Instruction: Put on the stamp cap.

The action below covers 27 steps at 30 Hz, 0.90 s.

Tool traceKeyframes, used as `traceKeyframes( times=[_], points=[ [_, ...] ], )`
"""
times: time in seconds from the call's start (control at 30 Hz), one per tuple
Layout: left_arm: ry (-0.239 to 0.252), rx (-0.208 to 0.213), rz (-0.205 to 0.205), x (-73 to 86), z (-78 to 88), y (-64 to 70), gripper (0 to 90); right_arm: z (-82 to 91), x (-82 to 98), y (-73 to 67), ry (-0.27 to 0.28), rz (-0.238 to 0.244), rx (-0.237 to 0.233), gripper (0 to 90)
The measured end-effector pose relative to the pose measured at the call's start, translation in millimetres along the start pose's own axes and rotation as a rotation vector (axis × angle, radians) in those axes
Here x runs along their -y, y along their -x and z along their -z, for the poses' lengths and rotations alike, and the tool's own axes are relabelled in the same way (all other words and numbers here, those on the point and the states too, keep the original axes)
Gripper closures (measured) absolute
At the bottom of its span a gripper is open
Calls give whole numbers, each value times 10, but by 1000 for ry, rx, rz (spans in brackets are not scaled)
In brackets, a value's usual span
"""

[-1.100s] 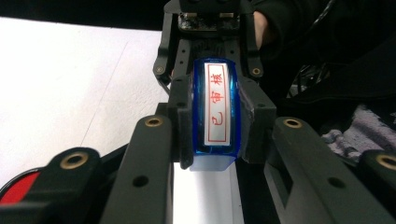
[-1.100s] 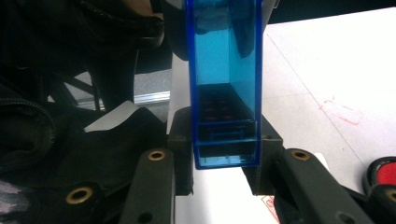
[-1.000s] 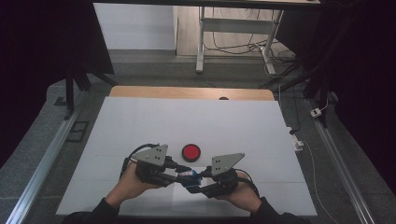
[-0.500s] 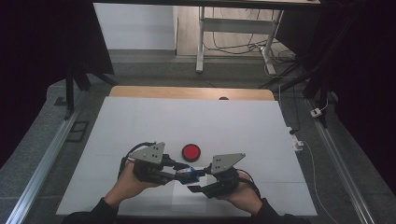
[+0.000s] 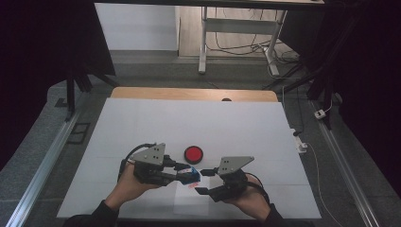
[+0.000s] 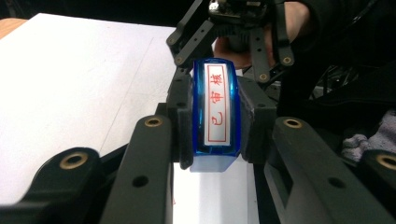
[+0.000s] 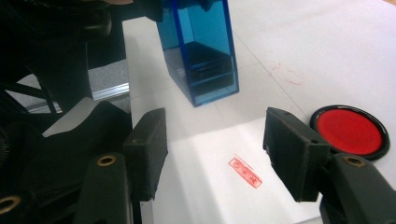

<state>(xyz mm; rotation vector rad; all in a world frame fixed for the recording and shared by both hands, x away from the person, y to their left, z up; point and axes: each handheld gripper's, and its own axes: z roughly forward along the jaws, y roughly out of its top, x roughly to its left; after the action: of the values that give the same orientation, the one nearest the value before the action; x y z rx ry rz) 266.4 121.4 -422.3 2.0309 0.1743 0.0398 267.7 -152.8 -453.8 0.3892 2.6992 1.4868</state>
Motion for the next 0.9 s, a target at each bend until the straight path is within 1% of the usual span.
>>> traceKeyframes(
  times=[0.17,0.3,0.4,0.47,0.53,0.57,0.7,0.83,0.9],
  points=[
    [6,-10,8,2,23,-6,704,51,10,-19,-7,-8,23,356],
    [10,-21,14,1,37,-9,704,93,23,-33,2,-28,45,317],
    [7,-27,15,2,47,-11,704,127,37,-42,-4,-40,54,291],
    [6,-31,17,4,52,-13,704,151,51,-53,-8,-44,74,272],
    [5,-32,20,6,55,-14,704,180,68,-61,-10,-49,79,259],
    [4,-35,20,7,56,-14,704,198,78,-64,-12,-52,89,248],
    [-1,-43,23,9,56,-16,703,280,122,-60,-9,-87,113,202],
    [-6,-53,27,12,58,-19,703,367,179,-48,-14,-115,153,162],
    [-8,-57,29,13,61,-22,704,416,209,-40,-24,-127,182,145]
  ],
)
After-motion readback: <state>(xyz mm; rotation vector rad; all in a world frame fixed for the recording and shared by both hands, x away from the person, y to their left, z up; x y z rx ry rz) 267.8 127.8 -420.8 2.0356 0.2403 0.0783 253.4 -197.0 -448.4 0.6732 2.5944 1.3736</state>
